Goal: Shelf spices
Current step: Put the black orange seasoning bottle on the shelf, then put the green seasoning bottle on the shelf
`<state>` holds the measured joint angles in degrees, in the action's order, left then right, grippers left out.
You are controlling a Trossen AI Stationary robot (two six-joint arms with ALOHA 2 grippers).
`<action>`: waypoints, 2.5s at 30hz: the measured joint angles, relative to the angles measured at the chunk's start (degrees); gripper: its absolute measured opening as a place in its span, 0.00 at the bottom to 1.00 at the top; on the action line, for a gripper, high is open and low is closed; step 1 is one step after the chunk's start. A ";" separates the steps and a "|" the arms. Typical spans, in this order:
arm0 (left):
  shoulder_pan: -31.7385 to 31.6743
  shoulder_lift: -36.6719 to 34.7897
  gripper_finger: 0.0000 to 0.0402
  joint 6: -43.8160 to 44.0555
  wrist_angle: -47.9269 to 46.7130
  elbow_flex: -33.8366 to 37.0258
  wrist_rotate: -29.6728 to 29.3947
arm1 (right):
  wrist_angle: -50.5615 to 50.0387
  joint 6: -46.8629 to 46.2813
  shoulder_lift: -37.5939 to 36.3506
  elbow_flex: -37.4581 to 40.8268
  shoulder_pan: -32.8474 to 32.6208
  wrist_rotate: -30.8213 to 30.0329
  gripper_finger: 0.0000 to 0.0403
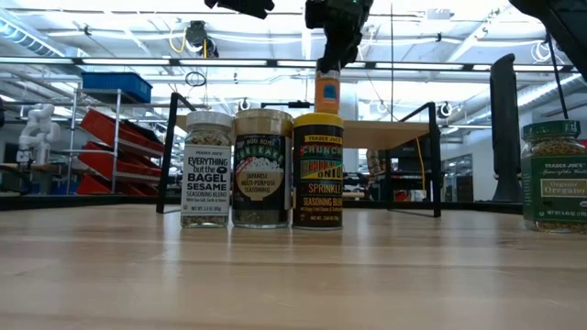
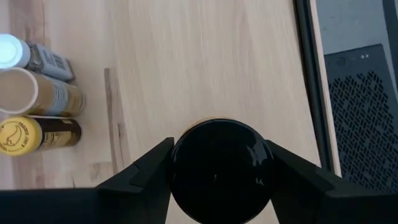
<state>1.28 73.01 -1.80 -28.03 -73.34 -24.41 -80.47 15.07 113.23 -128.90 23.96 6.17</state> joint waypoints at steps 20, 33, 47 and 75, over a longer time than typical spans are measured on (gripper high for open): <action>-0.03 0.00 0.48 -0.04 0.05 0.00 0.01 | 0.99 -2.89 0.35 1.50 -1.75 0.11 0.50; -0.78 1.66 0.48 -0.04 3.26 0.00 3.59 | 2.56 -1.18 0.35 3.72 -1.75 0.18 0.57; -6.82 5.66 0.54 -2.16 4.89 0.04 12.88 | 0.28 0.97 -2.71 -0.66 -2.33 0.11 0.74; -20.43 13.50 0.89 -5.12 20.88 0.04 34.87 | 5.96 -16.40 -30.75 31.56 -19.73 -15.41 0.74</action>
<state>-19.15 86.51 -6.92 -7.16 -73.30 10.46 -74.51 -1.33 82.48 -97.34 4.23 -9.23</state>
